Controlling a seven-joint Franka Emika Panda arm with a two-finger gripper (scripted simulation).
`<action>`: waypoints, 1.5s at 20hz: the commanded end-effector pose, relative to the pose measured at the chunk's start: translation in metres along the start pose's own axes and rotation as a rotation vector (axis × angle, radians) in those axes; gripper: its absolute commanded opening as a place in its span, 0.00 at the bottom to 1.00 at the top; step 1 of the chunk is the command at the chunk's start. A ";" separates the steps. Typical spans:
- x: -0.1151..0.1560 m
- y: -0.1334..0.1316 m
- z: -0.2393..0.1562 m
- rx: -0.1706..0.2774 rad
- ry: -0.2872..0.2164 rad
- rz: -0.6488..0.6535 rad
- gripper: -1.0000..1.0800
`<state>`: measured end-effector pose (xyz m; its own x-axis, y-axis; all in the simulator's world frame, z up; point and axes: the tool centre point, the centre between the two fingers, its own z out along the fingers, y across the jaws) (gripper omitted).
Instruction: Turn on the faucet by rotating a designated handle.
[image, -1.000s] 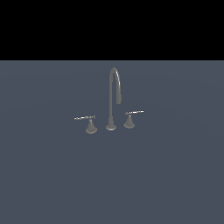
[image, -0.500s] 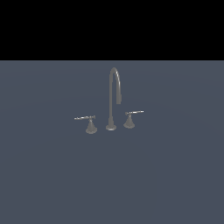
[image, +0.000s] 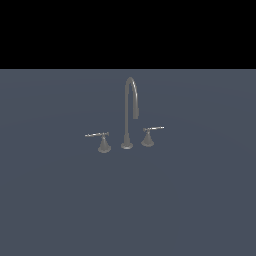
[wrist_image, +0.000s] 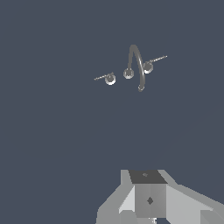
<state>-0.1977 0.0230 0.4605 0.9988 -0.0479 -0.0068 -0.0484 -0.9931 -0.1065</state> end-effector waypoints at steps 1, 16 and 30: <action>0.015 -0.006 0.009 0.020 -0.008 0.042 0.00; 0.115 -0.049 0.104 0.100 -0.076 0.415 0.00; 0.182 -0.078 0.226 0.059 -0.096 0.803 0.00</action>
<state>-0.0190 0.1118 0.2563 0.6863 -0.7020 -0.1900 -0.7247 -0.6823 -0.0967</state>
